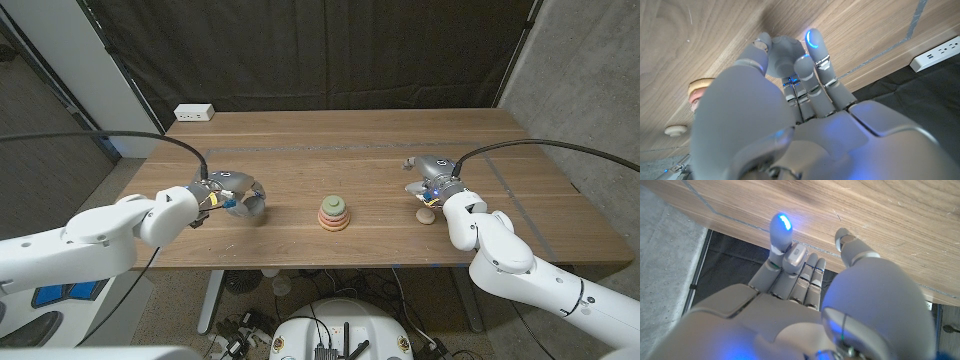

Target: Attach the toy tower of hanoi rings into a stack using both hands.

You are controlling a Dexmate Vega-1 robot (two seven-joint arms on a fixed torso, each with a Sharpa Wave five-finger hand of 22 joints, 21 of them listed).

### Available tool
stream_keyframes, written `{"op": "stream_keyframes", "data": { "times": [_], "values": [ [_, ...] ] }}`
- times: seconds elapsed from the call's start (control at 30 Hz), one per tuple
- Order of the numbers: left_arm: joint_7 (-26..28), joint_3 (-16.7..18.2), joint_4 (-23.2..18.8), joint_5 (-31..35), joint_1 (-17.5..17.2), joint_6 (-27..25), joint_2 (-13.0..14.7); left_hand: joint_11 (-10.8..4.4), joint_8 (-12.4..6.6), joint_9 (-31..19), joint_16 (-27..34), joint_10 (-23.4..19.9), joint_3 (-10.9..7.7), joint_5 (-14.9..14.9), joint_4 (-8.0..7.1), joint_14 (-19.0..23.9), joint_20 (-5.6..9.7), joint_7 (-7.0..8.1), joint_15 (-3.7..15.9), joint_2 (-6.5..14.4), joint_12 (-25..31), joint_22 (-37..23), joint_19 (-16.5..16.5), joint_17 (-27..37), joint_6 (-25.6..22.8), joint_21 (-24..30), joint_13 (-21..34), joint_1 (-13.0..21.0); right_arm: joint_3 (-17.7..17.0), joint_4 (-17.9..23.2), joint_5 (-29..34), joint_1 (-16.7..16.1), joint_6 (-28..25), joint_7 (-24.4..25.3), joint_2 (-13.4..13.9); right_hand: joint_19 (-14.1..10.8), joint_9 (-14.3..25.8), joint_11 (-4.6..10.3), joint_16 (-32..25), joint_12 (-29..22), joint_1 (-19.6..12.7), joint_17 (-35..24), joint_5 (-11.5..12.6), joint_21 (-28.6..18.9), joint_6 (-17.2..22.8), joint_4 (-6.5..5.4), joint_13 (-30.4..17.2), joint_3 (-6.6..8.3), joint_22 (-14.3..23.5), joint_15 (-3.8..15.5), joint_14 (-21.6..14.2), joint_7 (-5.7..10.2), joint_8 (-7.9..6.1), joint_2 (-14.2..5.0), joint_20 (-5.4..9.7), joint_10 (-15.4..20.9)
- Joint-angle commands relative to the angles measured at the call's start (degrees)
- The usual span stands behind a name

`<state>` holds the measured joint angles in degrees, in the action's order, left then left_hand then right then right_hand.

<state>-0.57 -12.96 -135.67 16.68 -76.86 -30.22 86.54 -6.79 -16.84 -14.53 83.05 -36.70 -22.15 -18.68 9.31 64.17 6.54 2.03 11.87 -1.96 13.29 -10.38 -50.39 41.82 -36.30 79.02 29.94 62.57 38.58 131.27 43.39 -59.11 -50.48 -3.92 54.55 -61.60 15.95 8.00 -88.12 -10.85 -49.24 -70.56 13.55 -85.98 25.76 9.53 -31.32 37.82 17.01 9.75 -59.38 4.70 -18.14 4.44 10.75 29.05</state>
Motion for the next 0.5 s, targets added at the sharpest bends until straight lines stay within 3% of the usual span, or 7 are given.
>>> {"op": "stream_keyframes", "data": {
  "times": [0.03, 0.23, 0.5],
  "values": [
    [1.02, 11.79, -0.27, -2.82, -9.07, 2.31, 2.23, -2.71, -0.03, -0.15, -0.16, -3.40, -0.36, -0.17, -0.13, 0.33, 5.47, 0.27, 0.55, 0.01, -0.10, -0.13, -0.43, 0.05, -0.30, 0.24, 1.27, -0.15, 0.58, 0.12, 0.49, 0.40, -0.91, -0.23, -0.37, 0.33, -0.03, 0.16, 0.17, -0.60, 0.02, 0.00, -0.06, -0.47, 0.48, -0.06, 0.02, 0.41, 0.07, 2.61, 0.32, 0.05, 0.00, 0.26, 1.82, 0.84],
    [-2.75, 16.24, 0.46, -0.40, -11.39, 6.06, -2.00, -2.82, -0.01, -0.21, -0.30, -3.72, -0.37, -0.17, -0.12, 0.34, 5.47, 0.23, 0.55, -0.01, -0.25, -0.12, -0.42, 0.09, -0.49, 0.23, 1.33, -0.19, 0.90, 0.26, 0.74, 0.56, -1.51, -0.42, -0.51, 0.27, -0.06, 0.20, 0.16, -0.71, -0.01, 0.00, -0.05, -0.59, 0.63, -0.08, 0.06, 0.46, 0.10, 2.61, 0.28, 0.18, -0.04, 0.17, 1.82, 1.14],
    [-6.22, 15.92, 0.97, 3.71, -9.38, 10.02, -6.30, -2.91, 0.03, -0.30, -0.23, -3.87, -0.42, -0.17, -0.03, 0.64, 5.53, 0.32, 0.55, -0.07, -0.47, -0.15, -0.45, 0.45, -0.77, 0.28, 1.60, -0.12, 1.31, 0.39, 0.95, 0.80, -2.09, -0.74, -0.59, 0.34, -0.11, 0.19, 0.15, -0.76, -0.03, 0.00, -0.03, -0.61, 0.78, -0.10, 0.04, 0.51, 0.02, 2.61, 0.24, 0.13, -0.08, 0.09, 1.81, 1.24]
  ]
}}
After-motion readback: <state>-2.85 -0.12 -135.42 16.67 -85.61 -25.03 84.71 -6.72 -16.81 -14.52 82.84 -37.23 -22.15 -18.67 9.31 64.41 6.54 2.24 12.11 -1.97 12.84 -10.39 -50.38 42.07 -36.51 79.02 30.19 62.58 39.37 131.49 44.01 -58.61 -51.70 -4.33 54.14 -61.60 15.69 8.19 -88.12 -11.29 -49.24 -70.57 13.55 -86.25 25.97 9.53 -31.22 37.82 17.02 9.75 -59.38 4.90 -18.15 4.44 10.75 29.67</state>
